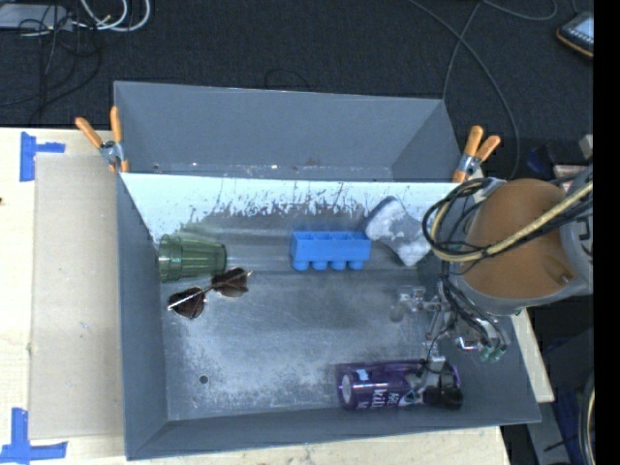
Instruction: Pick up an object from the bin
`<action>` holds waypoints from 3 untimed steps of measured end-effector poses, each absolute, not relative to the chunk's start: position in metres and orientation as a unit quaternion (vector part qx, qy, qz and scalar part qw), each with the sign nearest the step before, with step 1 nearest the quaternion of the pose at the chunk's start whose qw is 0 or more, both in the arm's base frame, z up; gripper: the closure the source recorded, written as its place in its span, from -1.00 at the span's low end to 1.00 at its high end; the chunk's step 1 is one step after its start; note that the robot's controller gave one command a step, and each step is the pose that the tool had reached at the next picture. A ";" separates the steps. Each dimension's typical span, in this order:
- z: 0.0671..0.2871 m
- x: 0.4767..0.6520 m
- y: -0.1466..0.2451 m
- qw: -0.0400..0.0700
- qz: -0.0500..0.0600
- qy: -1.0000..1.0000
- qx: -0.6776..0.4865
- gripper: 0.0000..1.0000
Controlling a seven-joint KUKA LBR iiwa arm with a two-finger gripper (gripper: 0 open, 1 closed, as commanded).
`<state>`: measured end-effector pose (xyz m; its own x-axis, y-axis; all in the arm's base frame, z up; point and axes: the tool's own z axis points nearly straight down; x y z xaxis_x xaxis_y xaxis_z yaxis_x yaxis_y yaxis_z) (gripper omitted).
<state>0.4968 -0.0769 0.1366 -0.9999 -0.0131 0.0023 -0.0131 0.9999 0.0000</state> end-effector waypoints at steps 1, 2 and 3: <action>0.137 0.497 -0.077 0.001 0.000 -1.000 0.007 -1.00; 0.087 0.487 -0.041 0.000 0.001 -1.000 0.012 -1.00; 0.051 0.490 -0.020 -0.013 0.000 -0.999 0.029 -1.00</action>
Offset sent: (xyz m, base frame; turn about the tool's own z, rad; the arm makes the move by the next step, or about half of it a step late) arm -0.0148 0.0471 -0.0666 -0.0181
